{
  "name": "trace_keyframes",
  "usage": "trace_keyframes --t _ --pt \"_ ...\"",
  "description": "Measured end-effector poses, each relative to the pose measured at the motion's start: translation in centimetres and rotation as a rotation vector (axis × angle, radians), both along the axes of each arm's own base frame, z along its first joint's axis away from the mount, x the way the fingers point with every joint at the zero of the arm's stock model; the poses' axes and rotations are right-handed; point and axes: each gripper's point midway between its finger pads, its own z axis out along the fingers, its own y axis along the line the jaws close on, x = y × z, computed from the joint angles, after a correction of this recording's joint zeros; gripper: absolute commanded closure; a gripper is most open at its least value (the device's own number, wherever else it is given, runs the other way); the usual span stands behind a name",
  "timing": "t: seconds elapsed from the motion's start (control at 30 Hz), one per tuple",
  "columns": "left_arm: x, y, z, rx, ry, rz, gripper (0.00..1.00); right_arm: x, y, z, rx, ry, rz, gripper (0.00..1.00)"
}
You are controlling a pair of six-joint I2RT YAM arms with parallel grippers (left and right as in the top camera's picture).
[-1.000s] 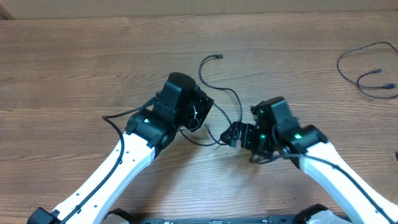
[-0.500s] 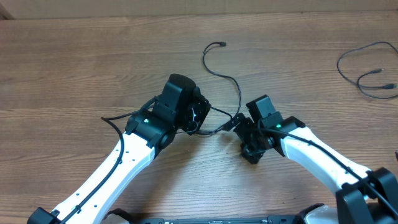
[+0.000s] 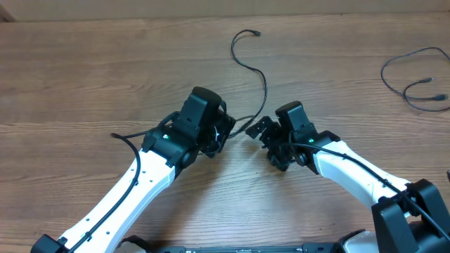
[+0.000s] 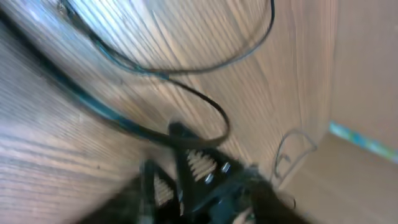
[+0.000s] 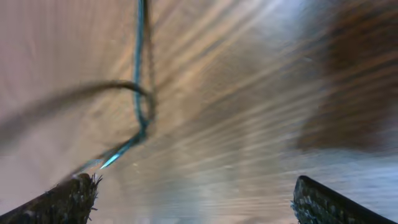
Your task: Untangle cables
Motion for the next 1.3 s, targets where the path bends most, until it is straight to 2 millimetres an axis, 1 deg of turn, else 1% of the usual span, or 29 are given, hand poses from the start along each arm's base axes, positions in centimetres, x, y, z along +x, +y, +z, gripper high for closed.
trace_keyframes --t 0.07,0.13,0.27,0.4,0.53,0.6,0.7,0.77,0.87,1.0,1.13,1.17,1.23,1.27,1.3 --pt "0.4 0.7 -0.1 0.035 -0.019 0.029 0.07 -1.0 -0.6 -0.6 -0.035 0.034 0.022 0.00" --pt "1.0 1.5 -0.1 0.079 -0.047 0.055 0.00 -1.5 -0.8 -0.9 -0.053 0.045 0.042 0.00" --pt "1.8 2.8 -0.6 0.169 -0.087 0.073 0.01 -1.0 -0.7 -0.7 -0.061 0.004 0.082 0.00" --pt "2.2 3.4 -1.7 0.247 -0.093 0.046 0.00 0.3 0.0 0.1 -0.047 -0.089 0.130 0.00" --pt "2.0 3.7 -2.8 0.302 -0.079 0.007 0.00 1.6 0.6 0.9 -0.045 -0.180 0.170 0.00" --pt "2.0 3.8 -2.9 0.321 -0.083 -0.013 0.00 2.1 0.9 1.2 -0.075 -0.239 0.210 0.01" --pt "2.1 4.0 -2.9 0.356 -0.102 -0.054 0.00 2.1 0.9 0.9 -0.155 -0.283 0.248 0.01" --pt "2.1 4.6 -3.0 0.389 -0.105 -0.085 0.01 2.2 0.8 0.8 -0.201 -0.304 0.249 0.01" --pt "1.8 6.7 -3.7 0.444 -0.065 -0.099 0.00 2.7 0.3 0.8 -0.260 -0.330 0.229 0.01" --pt "1.3 10.9 -4.3 0.493 0.025 -0.044 0.00 4.5 -0.3 0.8 -0.336 -0.359 0.200 0.01" --pt "0.3 14.2 -4.6 0.516 0.103 0.009 0.01 6.4 0.0 -1.0 -0.393 -0.335 0.201 0.01" --pt "0.0 14.8 -4.8 0.521 0.123 0.016 0.01 6.9 0.2 -1.7 -0.405 -0.318 0.207 0.01" --pt "-0.5 15.4 -5.0 0.525 0.155 0.022 0.00 7.9 0.7 -2.4 -0.429 -0.304 0.212 0.01" --pt "-0.7 15.6 -5.1 0.525 0.167 0.024 0.01 8.5 1.1 -2.2 -0.430 -0.308 0.207 0.01" --pt "-0.9 15.7 -5.1 0.527 0.173 0.023 0.01 9.0 1.4 -2.1 -0.438 -0.308 0.206 0.04"
